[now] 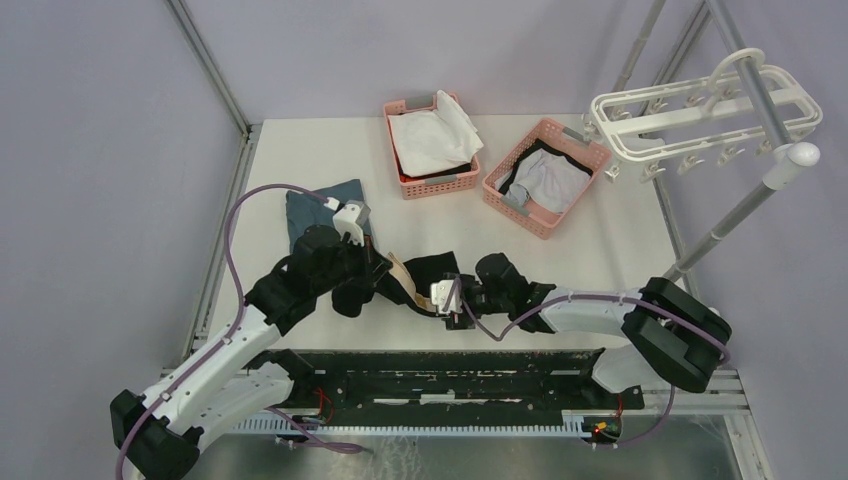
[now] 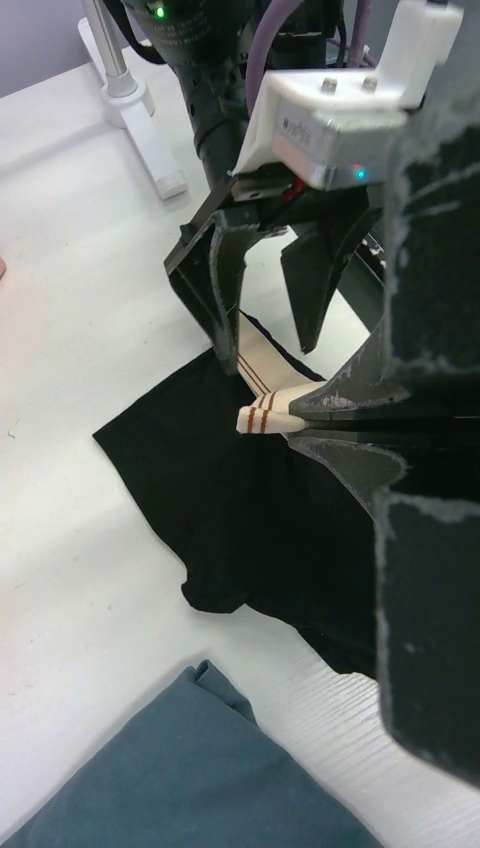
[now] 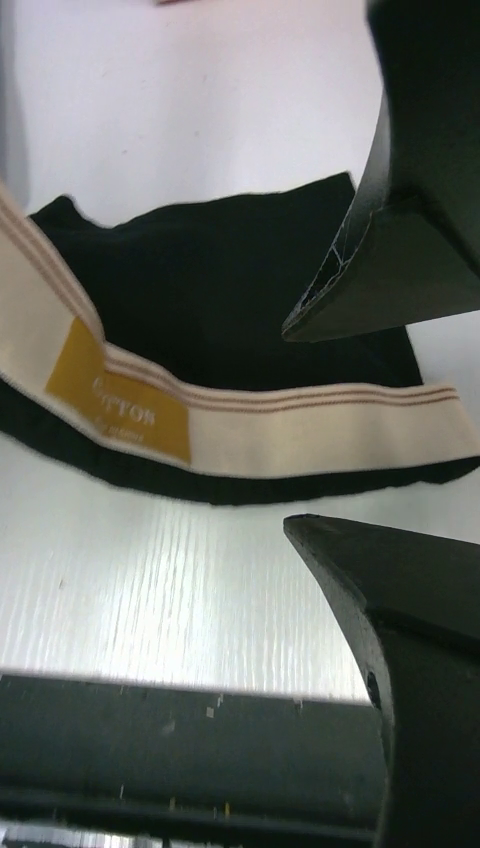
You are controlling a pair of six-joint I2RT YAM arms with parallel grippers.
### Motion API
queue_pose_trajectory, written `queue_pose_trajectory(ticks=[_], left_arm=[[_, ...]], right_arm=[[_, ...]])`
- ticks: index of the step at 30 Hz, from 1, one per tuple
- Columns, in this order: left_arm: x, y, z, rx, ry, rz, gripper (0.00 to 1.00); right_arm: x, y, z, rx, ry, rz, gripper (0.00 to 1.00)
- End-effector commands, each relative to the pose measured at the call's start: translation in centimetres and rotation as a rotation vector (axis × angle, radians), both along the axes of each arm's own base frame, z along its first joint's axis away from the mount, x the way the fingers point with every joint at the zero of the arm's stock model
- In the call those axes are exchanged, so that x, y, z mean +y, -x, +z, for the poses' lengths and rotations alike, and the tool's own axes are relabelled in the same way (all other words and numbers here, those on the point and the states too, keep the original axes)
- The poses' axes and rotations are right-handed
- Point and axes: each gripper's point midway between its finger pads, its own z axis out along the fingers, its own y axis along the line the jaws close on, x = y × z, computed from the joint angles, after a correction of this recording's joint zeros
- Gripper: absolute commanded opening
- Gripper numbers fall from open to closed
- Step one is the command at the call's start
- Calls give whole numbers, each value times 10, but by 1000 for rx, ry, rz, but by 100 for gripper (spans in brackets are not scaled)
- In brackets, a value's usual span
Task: Clip the underwear to the hanger
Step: Flatten out the underwear at the center of the board.
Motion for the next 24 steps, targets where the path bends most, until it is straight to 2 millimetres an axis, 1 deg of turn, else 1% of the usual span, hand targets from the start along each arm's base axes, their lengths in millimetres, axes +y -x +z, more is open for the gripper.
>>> queue_pose_trajectory(ticks=[1,6,10,12,16,19,21,23,24], left_arm=[[2,-7,30,-88,25,9,3],[3,-6,30,-89,23,11,3],[3,-5,33,-97,30,12,3],[3,-5,36,-102,35,12,3],[4,-3,42,-114,46,8,3],[5,-2,46,-123,50,12,3],[6,-2,47,-128,54,15,3],[6,-1,49,-133,59,15,3],[6,-1,51,-135,62,14,3]], right_arm=[[2,-33,5,-119,-6,-110,73],[-6,-37,-14,-109,125,-96,73],[-8,-44,-21,-122,160,-117,71],[-7,-45,-24,-119,178,-112,68],[-8,-48,-31,-119,211,-113,54],[-9,-49,-30,-116,216,-119,38],[-8,-51,-26,-108,204,-130,26],[-8,-51,-19,-98,179,-142,18],[-8,-51,-15,-95,169,-145,17]])
